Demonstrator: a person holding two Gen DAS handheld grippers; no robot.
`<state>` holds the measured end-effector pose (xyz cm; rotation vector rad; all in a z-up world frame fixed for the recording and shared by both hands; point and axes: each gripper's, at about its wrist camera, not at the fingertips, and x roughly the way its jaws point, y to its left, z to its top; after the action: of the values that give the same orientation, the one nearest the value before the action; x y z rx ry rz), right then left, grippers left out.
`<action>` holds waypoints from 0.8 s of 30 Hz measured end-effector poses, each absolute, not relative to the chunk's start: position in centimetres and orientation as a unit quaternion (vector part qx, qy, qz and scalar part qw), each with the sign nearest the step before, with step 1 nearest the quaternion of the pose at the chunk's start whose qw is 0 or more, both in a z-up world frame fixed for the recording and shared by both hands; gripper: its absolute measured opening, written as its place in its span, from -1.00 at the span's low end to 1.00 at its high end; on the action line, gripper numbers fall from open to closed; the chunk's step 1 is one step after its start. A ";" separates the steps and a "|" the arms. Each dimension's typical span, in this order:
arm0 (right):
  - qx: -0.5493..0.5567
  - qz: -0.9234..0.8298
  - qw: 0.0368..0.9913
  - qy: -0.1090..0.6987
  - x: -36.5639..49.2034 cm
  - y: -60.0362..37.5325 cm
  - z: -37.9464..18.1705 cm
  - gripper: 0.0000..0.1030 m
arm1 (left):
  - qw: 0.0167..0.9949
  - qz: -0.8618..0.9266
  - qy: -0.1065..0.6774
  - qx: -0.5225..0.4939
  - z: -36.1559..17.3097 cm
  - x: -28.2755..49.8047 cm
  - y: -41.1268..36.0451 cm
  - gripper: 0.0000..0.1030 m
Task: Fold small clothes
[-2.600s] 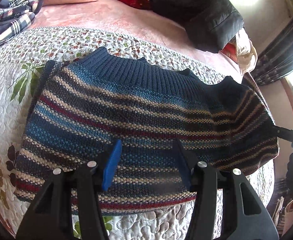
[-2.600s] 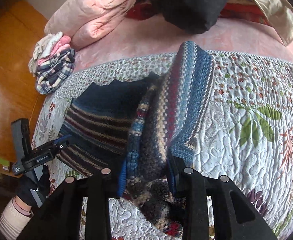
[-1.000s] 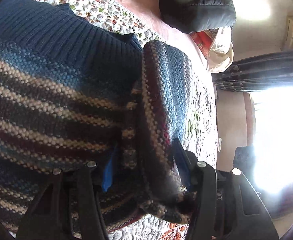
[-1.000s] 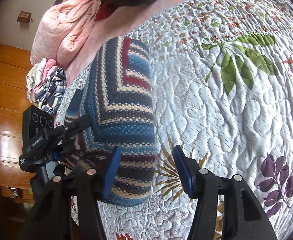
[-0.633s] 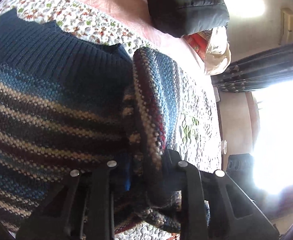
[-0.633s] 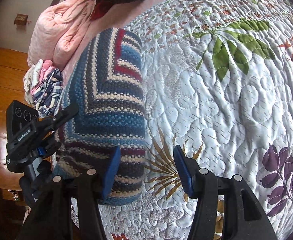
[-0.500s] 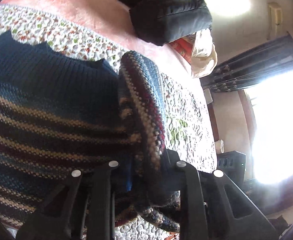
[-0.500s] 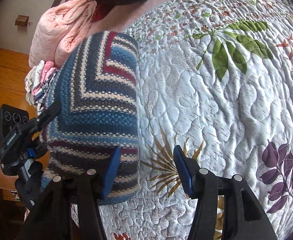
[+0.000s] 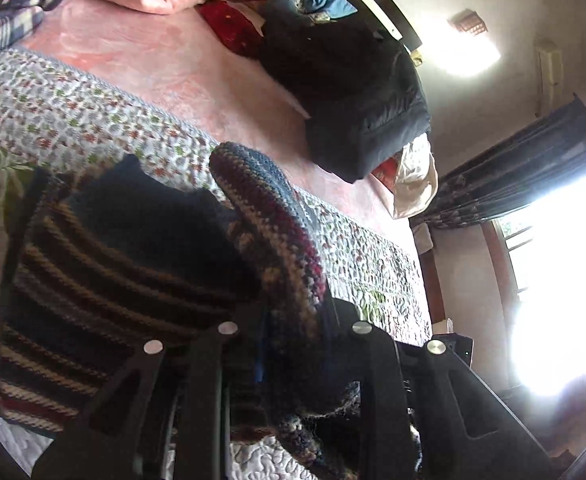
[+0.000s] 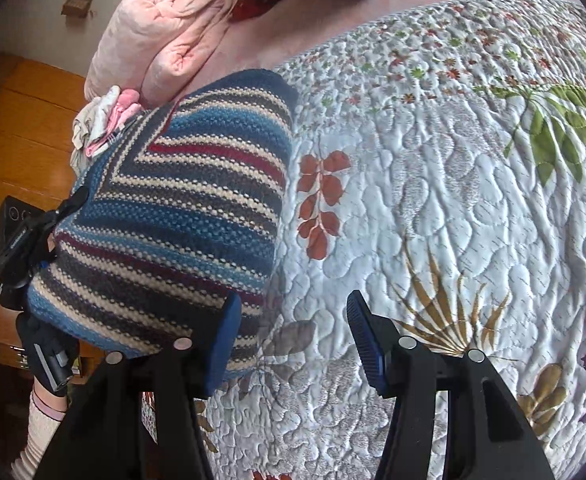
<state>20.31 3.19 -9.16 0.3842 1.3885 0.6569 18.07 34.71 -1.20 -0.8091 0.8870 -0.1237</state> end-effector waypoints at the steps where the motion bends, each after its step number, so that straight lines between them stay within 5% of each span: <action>1: 0.170 0.301 0.700 0.624 20.4 3.9 -9.1 0.10 | 0.822 -0.053 0.414 -0.387 -1.1 17.6 35.7 -0.63; 10: 0.160 0.352 0.673 0.631 19.0 10.5 -9.1 0.17 | 0.822 -0.007 0.411 -0.394 -0.5 12.2 44.7 -0.63; 24: 0.131 0.358 0.654 0.654 18.7 15.4 -10.9 0.21 | 0.794 -0.013 0.480 -0.374 -8.5 10.4 48.0 -0.60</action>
<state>18.66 15.41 -10.90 0.2963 1.4837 0.8116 10.38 48.02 -8.52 -0.8038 1.0320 -0.0289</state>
